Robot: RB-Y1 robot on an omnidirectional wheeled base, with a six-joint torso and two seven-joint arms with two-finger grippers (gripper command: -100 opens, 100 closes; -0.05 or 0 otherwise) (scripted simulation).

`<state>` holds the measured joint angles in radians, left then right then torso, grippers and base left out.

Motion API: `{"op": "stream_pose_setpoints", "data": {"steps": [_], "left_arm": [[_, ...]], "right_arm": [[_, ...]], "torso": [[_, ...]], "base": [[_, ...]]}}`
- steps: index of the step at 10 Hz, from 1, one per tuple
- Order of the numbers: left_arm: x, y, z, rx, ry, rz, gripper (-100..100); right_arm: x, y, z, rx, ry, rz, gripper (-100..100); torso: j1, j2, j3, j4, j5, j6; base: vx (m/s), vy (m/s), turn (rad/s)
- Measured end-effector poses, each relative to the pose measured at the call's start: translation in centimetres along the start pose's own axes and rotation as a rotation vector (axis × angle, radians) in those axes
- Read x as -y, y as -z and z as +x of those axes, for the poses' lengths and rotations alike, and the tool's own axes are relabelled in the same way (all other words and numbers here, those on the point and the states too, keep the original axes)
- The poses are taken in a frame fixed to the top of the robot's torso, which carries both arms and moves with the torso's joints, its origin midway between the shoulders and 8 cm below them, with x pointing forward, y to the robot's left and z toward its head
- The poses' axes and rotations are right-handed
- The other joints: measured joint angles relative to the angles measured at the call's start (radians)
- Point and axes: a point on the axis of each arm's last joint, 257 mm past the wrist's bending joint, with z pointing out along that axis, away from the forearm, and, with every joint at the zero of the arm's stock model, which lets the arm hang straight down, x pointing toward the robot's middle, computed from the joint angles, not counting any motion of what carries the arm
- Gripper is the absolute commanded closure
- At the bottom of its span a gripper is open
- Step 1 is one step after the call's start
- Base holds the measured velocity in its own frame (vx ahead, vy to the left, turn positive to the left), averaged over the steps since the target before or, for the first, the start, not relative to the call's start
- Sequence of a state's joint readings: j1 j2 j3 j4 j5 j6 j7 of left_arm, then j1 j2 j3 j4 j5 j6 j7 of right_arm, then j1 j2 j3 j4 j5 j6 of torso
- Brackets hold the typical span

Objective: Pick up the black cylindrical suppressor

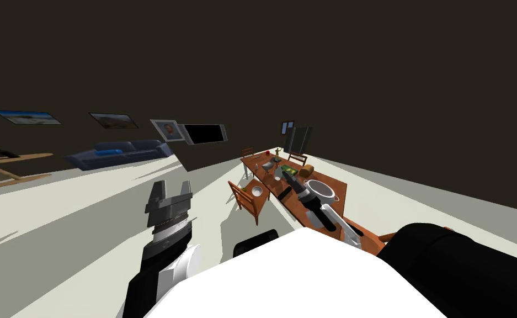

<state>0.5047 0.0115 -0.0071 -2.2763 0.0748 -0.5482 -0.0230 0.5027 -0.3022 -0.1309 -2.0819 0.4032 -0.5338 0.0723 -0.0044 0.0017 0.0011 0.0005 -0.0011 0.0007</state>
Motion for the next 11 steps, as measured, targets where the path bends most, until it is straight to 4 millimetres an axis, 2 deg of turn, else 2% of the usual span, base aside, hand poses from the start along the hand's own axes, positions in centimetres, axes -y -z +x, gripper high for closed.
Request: {"op": "stream_pose_setpoints", "data": {"steps": [6, 7, 10, 11], "left_arm": [[0.0, 0.0, 0.0, 0.000, 0.000, 0.000, 0], [0.0, 0.0, 0.0, 0.000, 0.000, 0.000, 0], [0.0, 0.0, 0.0, 0.000, 0.000, 0.000, 0], [0.0, 0.0, 0.0, 0.000, 0.000, 0.000, 0]], "right_arm": [[4.8, 1.8, 4.1, -0.187, 0.177, 0.046, -100], [6.1, 2.9, 4.6, -0.229, 0.212, 0.061, -100], [8.4, 3.9, 6.5, -0.321, 0.293, 0.082, -100], [9.7, 4.8, 6.9, -0.363, 0.331, 0.090, -100]], "torso": [[0.001, -0.001, -0.001, 0.000, 0.000, 0.000], [0.001, -0.001, -0.001, 0.000, 0.000, -0.001], [0.001, -0.001, 0.000, 0.000, 0.000, 0.000], [0.001, 0.000, 0.000, 0.000, 0.000, -0.001]], "base": [[-0.040, -0.031, 0.182], [-0.038, -0.030, 0.103], [-0.052, -0.032, 0.218], [-0.044, -0.026, 0.104]]}}
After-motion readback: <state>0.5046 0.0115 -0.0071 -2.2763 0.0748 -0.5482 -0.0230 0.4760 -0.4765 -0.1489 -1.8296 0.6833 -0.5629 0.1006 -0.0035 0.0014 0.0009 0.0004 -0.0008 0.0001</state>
